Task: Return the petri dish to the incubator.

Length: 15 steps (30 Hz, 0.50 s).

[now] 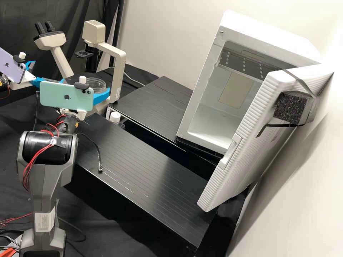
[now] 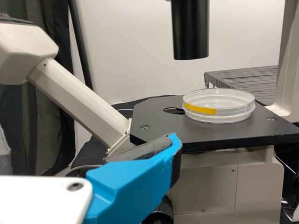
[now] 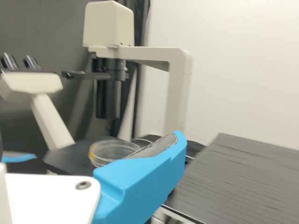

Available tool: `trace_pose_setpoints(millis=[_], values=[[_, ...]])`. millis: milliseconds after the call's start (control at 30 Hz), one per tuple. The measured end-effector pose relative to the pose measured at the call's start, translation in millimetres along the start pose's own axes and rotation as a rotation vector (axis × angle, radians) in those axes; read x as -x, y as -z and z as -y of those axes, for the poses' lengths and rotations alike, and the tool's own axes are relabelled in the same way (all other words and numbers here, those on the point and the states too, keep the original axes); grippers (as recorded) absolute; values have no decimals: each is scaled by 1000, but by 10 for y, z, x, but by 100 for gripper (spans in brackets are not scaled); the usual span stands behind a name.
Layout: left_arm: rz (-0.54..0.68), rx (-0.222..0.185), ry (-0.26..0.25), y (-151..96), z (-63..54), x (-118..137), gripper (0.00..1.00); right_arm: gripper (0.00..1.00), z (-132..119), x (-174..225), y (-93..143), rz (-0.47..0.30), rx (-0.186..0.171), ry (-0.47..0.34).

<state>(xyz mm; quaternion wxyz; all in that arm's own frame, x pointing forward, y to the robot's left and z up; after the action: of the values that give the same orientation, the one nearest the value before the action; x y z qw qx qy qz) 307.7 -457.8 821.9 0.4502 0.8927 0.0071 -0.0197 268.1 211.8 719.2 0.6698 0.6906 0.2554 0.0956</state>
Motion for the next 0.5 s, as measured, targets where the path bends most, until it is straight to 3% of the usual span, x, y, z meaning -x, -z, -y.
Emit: trace_pose_setpoints(millis=[67, 167, 500], values=[[0, 0, 0, 0, 0, 0, 100, 100, 30, -96, -1, 0, -44, 4], [0, 0, 0, 0, 0, 0, 100, 100, 67, -229, -4, 4, -59, 8], [0, 0, 0, 0, 0, 0, 100, 100, 319, -587, -137, 63, -51, 83]])
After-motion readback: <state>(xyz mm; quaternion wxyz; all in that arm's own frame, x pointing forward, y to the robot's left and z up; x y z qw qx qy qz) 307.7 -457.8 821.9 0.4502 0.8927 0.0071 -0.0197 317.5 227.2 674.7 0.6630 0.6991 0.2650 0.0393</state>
